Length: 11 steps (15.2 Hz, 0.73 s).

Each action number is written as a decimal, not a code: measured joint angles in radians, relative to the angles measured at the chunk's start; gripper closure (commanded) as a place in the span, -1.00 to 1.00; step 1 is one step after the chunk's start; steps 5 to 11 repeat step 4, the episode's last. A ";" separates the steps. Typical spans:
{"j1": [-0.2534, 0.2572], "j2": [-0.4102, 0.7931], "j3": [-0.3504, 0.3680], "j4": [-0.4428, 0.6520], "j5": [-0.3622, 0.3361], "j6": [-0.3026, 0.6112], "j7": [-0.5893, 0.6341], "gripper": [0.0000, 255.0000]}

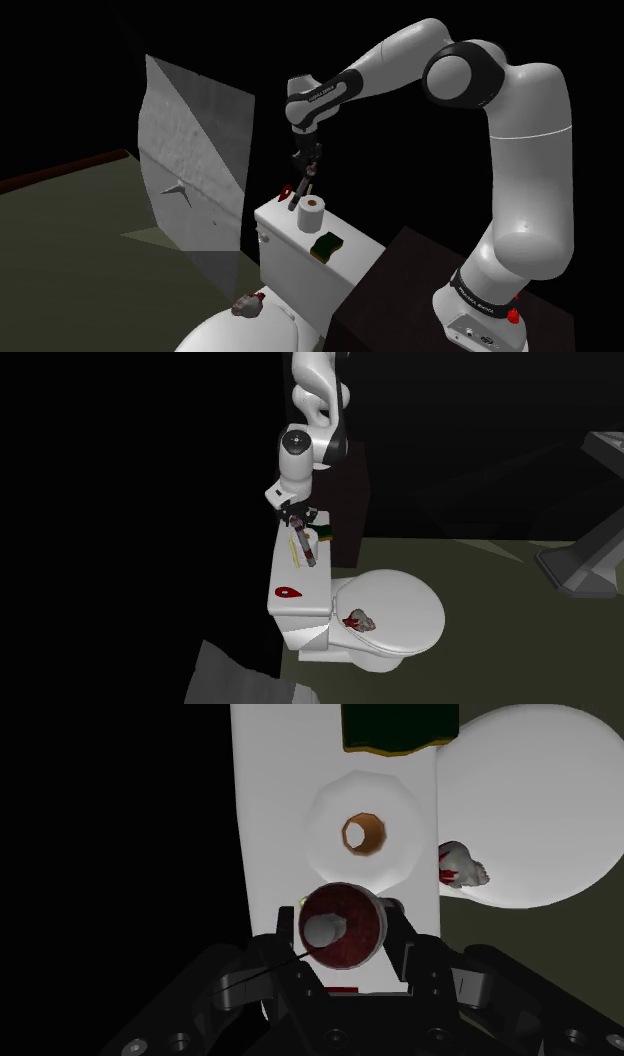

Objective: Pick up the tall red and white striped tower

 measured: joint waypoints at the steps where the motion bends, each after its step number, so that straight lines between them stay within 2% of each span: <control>1: 0.000 -0.006 0.000 0.005 0.000 -0.012 0.000 1.00; 11: 0.001 -0.026 0.000 0.010 0.000 -0.036 -0.001 1.00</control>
